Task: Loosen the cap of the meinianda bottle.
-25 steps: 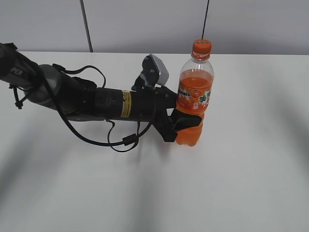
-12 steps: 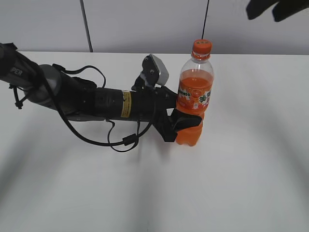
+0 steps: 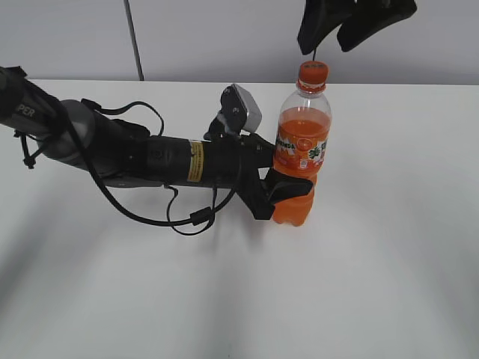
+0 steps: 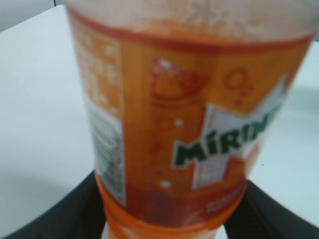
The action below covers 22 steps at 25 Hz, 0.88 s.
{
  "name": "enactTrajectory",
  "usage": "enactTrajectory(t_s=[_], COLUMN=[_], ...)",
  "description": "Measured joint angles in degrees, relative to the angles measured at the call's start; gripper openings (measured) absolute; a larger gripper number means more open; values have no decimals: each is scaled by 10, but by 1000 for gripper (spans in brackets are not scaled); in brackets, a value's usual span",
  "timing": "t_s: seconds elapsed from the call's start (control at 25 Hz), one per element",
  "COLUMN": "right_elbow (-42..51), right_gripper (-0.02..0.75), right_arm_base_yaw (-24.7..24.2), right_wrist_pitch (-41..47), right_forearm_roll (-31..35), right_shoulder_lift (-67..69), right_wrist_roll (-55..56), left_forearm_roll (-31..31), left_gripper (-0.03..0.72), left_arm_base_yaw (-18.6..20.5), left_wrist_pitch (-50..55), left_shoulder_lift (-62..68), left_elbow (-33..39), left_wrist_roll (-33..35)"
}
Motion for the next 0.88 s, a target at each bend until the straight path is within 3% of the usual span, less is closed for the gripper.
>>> enactTrajectory(t_s=[0.88], right_elbow=[-3], right_gripper=[397], right_arm_base_yaw=[2], right_wrist_pitch=[0], right_forearm_roll=[-17], right_shoulder_lift=[48], right_wrist_roll=[9], left_forearm_roll=[0], left_gripper=[411], left_arm_base_yaw=[0], left_wrist_pitch=[0], left_shoulder_lift=[0], left_elbow=[0], left_wrist_roll=[0])
